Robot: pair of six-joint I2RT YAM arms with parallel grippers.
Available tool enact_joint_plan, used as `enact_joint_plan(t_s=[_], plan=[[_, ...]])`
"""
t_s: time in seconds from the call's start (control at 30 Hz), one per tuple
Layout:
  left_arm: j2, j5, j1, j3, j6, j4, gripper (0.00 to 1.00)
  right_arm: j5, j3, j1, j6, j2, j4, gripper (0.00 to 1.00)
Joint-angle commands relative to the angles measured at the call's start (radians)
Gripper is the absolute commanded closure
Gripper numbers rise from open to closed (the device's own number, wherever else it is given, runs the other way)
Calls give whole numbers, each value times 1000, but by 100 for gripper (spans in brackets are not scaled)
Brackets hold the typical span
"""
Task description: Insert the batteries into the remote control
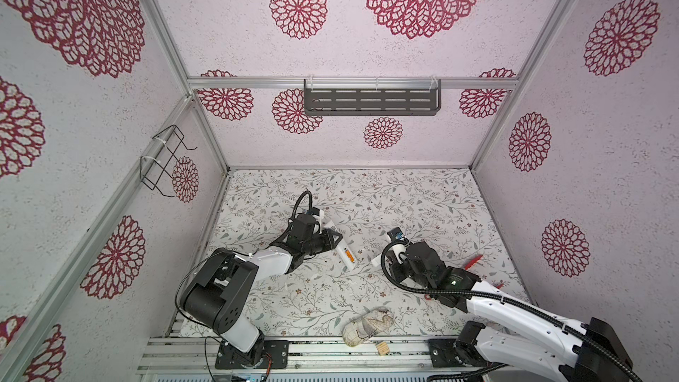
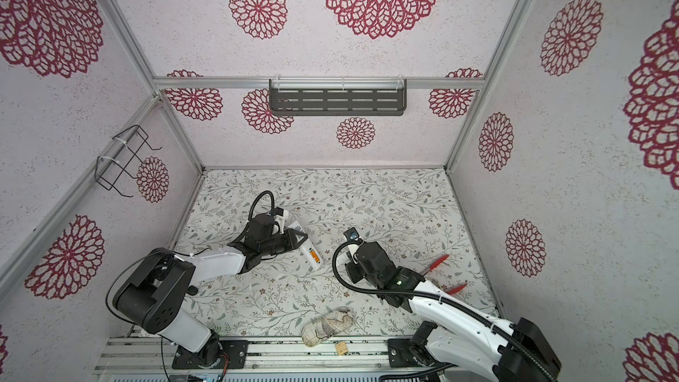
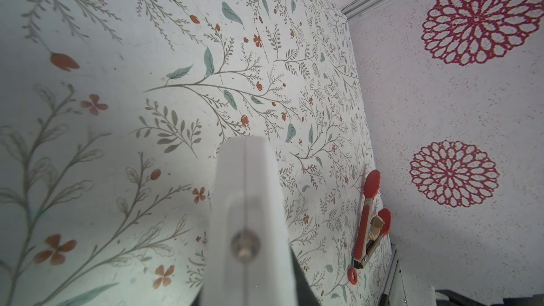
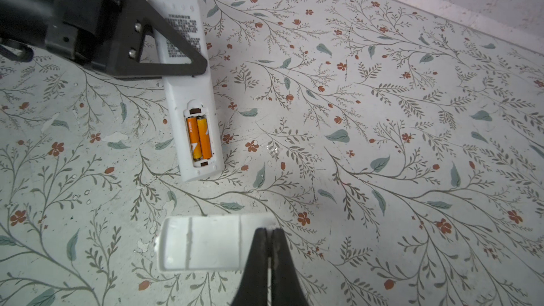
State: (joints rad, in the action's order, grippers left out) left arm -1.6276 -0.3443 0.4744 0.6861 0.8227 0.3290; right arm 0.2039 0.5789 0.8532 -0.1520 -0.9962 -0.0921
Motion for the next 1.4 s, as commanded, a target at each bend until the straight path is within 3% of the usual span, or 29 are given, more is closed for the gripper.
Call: enact_joint_plan(t_s=[0.0, 0.3, 0.77, 1.23, 1.3, 1.37], plan=[[-51, 27, -10, 5, -32, -81, 77, -16, 10, -3, -21, -12, 51, 100], [-110, 35, -32, 22, -24, -186, 78, -9, 9, -3, -33, -2, 34, 100], [-135, -15, -101, 29, -40, -342, 66, -24, -5, -3, -46, 29, 35, 100], [-63, -41, -153, -55, -48, -356, 42, -61, 11, -2, -38, -19, 73, 100], [-44, -42, -161, -65, -56, -378, 22, -67, 16, -2, -37, -28, 78, 100], [-21, -45, -167, -77, -66, -396, 19, -74, 20, -3, -34, -39, 84, 100]])
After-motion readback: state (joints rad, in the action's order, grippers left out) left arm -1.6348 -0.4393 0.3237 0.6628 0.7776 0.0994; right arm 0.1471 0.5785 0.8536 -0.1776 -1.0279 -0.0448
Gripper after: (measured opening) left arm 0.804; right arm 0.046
